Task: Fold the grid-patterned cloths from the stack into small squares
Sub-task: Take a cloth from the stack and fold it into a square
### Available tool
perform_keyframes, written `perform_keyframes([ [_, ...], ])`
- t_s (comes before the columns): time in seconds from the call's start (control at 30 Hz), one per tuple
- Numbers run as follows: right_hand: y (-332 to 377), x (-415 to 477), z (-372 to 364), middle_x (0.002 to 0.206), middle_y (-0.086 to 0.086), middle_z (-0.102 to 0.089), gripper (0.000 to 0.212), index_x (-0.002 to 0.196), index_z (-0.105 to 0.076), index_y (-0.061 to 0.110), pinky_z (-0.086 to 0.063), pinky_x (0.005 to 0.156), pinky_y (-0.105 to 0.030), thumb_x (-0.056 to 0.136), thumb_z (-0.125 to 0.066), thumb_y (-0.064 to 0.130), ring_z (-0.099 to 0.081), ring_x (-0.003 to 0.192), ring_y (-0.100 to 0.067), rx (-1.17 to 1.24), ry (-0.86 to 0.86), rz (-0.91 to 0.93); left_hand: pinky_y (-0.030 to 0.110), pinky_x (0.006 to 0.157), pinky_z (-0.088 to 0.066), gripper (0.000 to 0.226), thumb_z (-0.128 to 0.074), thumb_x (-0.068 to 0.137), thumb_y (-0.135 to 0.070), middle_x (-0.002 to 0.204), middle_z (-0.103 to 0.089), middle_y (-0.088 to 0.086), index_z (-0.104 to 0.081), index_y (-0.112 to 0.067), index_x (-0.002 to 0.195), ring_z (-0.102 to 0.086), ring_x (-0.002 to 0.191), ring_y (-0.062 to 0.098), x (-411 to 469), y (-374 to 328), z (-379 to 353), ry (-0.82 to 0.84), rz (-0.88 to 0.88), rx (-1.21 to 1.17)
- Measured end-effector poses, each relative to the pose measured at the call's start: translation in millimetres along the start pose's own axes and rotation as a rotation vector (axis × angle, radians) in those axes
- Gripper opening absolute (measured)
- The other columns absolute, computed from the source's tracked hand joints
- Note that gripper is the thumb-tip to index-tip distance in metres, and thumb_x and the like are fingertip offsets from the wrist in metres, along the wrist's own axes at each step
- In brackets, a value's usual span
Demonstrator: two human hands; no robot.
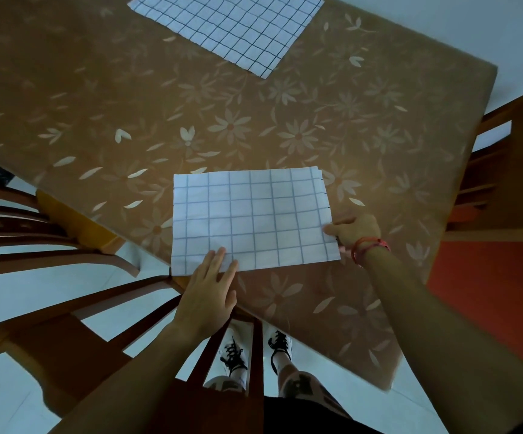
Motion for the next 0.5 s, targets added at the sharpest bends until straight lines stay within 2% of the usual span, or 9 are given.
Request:
perform_keyframes([
  [0.1,1,-2,15,0.078,-0.005,-0.073,0.013,0.070,-0.074,0.018,-0.060,0.074,-0.042,0.063,-0.085,0.021,-0.070,0.076,-0.026,0.064,-0.058,0.000,0.048,0.111,-0.025,0.062,-0.062,0.090,-0.028,0.157,-0.024,0.017,-0.039,-0.012,0.145,-0.017,0.146,0.035,17,-7,2,0.003,-0.052,0.017],
  [0.17,-4,-5,27,0.082,-0.009,-0.073,0.016,0.077,-0.074,0.011,-0.060,0.071,-0.039,0.066,-0.084,0.016,-0.070,0.077,-0.027,0.129,-0.093,-0.022,0.050,0.114,-0.027,0.062,-0.061,0.091,-0.028,0.158,-0.020,0.016,-0.037,-0.013,0.146,-0.015,0.147,0.034,37,-13,7,0.009,-0.087,0.039],
  [0.33,-31,-10,41,0.087,-0.016,-0.071,0.016,0.081,-0.069,0.006,-0.060,0.064,-0.039,0.070,-0.081,0.008,-0.071,0.077,-0.029,0.274,-0.102,-0.088,0.047,0.115,-0.027,0.058,-0.055,0.093,-0.030,0.160,-0.014,0.016,-0.037,-0.012,0.145,-0.013,0.147,0.032,72,-24,19,0.012,-0.118,0.088],
  [0.4,-40,-13,44,0.087,-0.016,-0.071,0.021,0.086,-0.069,0.004,-0.059,0.060,-0.035,0.070,-0.082,0.009,-0.070,0.075,-0.028,0.309,-0.117,-0.106,0.047,0.115,-0.026,0.062,-0.052,0.095,-0.033,0.161,-0.008,0.015,-0.030,-0.012,0.148,-0.007,0.148,0.030,73,-24,14,0.045,-0.101,0.074],
  [0.5,-48,-16,46,0.085,-0.015,-0.071,0.020,0.084,-0.069,0.007,-0.058,0.059,-0.033,0.070,-0.082,0.010,-0.070,0.075,-0.027,0.344,-0.119,-0.114,0.049,0.115,-0.024,0.067,-0.050,0.096,-0.036,0.161,-0.002,0.015,-0.022,-0.011,0.151,-0.002,0.149,0.030,70,-25,10,0.073,-0.085,0.079],
])
Point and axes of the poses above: each hand's wrist, its own x-axis towards the middle knuckle, its own z-axis out of the back of the hand, y = z × x, the point moved 9 cm from there along x, towards the middle knuckle
